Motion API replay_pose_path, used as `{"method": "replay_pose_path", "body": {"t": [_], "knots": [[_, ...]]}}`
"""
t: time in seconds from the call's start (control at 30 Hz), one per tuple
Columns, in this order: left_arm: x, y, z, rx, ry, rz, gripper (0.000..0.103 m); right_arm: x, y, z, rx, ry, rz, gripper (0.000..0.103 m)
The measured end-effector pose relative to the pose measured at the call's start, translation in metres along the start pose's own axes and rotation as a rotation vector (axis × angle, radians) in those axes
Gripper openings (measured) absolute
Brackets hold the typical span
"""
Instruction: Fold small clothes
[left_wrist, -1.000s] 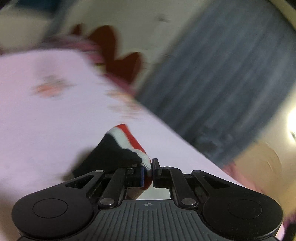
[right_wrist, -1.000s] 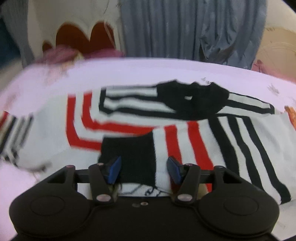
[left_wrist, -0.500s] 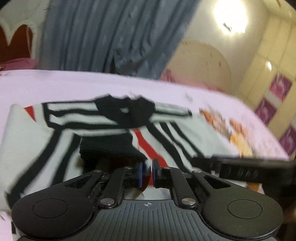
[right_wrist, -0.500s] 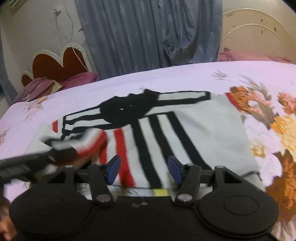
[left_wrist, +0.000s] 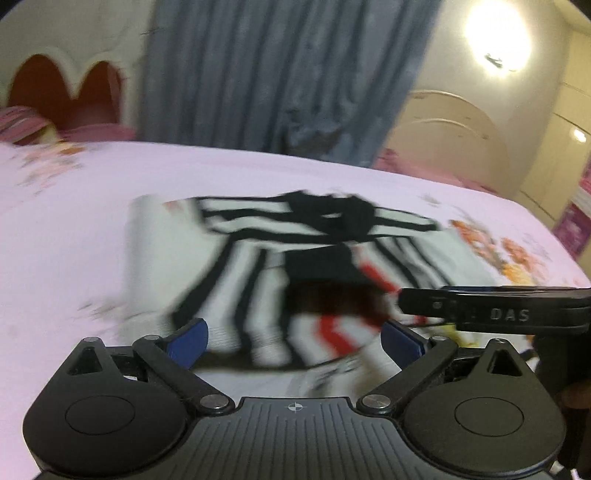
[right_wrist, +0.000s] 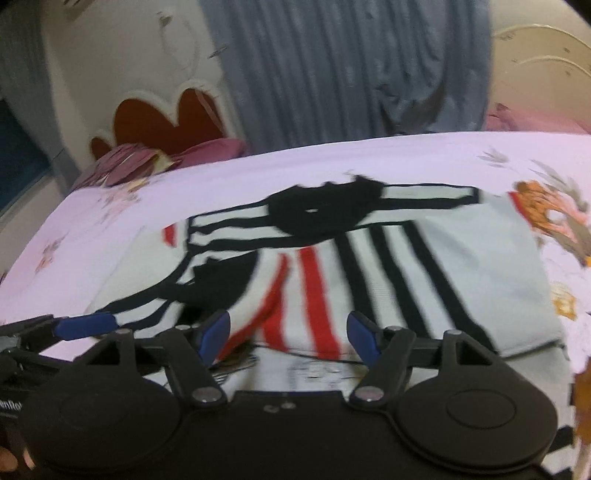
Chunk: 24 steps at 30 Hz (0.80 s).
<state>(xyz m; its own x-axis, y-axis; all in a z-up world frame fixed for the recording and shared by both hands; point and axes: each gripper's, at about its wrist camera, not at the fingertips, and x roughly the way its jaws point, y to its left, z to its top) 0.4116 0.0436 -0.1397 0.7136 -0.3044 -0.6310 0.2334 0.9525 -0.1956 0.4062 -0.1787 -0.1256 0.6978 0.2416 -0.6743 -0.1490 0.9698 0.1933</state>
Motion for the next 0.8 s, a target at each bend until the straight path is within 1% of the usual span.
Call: {"method": "replay_pose_path", "body": {"t": [0.07, 0.1, 0.17, 0.27, 0.3, 0.33, 0.37, 0.4, 0.43, 0.47, 0.5, 0.57, 0.63, 0.7, 0.77, 0.8], "knots": [[-0.008, 0.016, -0.007, -0.019, -0.013, 0.064, 0.099, 0.008, 0.014, -0.001, -0.049, 0.011, 0.0, 0.068], [-0.012, 0.023, -0.011, -0.019, -0.023, 0.104, 0.099, 0.013, 0.02, -0.001, -0.069, 0.017, -0.009, 0.068], [-0.012, 0.033, -0.018, -0.002, -0.023, 0.155, 0.099, 0.023, 0.03, 0.0, -0.097, 0.025, -0.02, 0.067], [-0.006, 0.044, -0.027, 0.011, -0.012, 0.213, 0.098, 0.037, 0.037, 0.002, -0.125, 0.026, -0.063, 0.056], [-0.002, 0.048, -0.028, 0.004, -0.011, 0.218, 0.098, 0.041, 0.038, 0.004, -0.124, 0.022, -0.073, 0.049], [0.002, 0.049, -0.028, -0.003, -0.016, 0.22, 0.098, 0.043, 0.037, 0.005, -0.115, 0.023, -0.074, 0.04], [0.006, 0.05, -0.027, -0.004, -0.021, 0.223, 0.098, 0.045, 0.036, 0.008, -0.099, 0.028, -0.07, 0.034], [0.01, 0.05, -0.027, 0.002, -0.028, 0.228, 0.098, 0.046, 0.034, 0.01, -0.084, 0.028, -0.067, 0.02], [0.013, 0.049, -0.027, 0.011, -0.041, 0.233, 0.093, 0.046, 0.033, 0.011, -0.075, 0.022, -0.07, 0.013], [0.017, 0.049, -0.026, 0.02, -0.05, 0.237, 0.082, 0.043, 0.031, 0.013, -0.065, 0.009, -0.073, 0.01], [0.022, 0.049, -0.024, 0.028, -0.048, 0.239, 0.075, 0.038, 0.028, 0.015, -0.048, -0.01, -0.067, 0.006], [0.031, 0.049, -0.022, 0.032, -0.043, 0.253, 0.051, 0.025, 0.018, 0.02, -0.01, -0.058, -0.076, 0.006], [0.036, 0.054, -0.022, 0.013, -0.048, 0.256, 0.044, 0.012, 0.004, 0.025, 0.014, -0.101, -0.107, 0.006], [0.038, 0.057, -0.022, -0.003, -0.049, 0.248, 0.044, 0.004, -0.013, 0.029, 0.04, -0.117, -0.138, 0.006], [0.04, 0.054, -0.024, 0.013, -0.046, 0.239, 0.037, 0.004, -0.035, 0.027, 0.08, -0.099, -0.161, 0.006], [0.042, 0.052, -0.025, 0.02, -0.041, 0.232, 0.035, 0.005, -0.046, 0.023, 0.113, -0.083, -0.168, 0.006]]}}
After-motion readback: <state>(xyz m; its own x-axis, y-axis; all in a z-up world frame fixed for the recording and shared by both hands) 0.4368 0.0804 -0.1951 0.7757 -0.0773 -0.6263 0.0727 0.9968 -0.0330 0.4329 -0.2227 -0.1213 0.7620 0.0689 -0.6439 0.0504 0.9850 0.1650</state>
